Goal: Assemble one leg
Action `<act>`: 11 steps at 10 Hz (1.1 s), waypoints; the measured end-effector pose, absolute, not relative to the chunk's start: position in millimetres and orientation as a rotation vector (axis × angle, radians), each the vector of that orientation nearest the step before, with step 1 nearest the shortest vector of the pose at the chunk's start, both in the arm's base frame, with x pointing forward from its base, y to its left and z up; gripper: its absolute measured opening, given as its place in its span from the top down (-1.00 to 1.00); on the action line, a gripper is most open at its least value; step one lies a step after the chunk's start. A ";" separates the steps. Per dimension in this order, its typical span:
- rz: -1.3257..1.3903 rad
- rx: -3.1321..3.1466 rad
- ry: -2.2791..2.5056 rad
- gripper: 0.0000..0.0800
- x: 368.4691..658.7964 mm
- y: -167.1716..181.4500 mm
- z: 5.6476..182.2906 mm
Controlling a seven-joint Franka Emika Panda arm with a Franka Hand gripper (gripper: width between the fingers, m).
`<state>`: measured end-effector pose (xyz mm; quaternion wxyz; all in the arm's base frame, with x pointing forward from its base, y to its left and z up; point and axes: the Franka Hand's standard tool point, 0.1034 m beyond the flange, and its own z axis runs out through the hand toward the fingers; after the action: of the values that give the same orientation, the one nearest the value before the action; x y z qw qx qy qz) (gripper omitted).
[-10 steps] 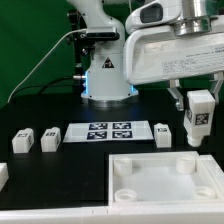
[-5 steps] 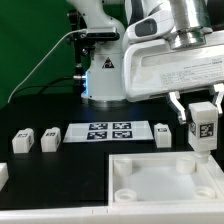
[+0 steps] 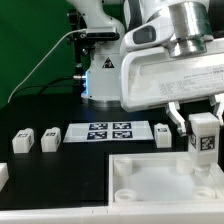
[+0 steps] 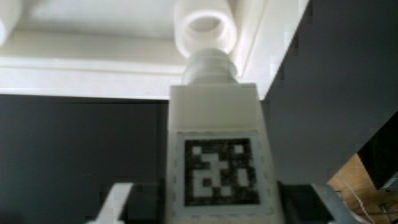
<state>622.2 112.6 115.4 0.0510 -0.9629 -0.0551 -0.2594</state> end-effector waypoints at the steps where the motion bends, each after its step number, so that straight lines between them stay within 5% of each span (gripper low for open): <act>1: -0.776 -2.932 -0.169 0.27 622.4 114.2 108.0; 11: -0.765 -2.936 -0.174 0.27 617.7 115.8 77.7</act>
Offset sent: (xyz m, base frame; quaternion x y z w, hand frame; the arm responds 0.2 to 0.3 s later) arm 0.0006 0.0026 -0.0187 -0.0189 0.0156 0.0054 0.9997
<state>617.7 115.8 77.7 0.0513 -0.9648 -0.0573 -0.2514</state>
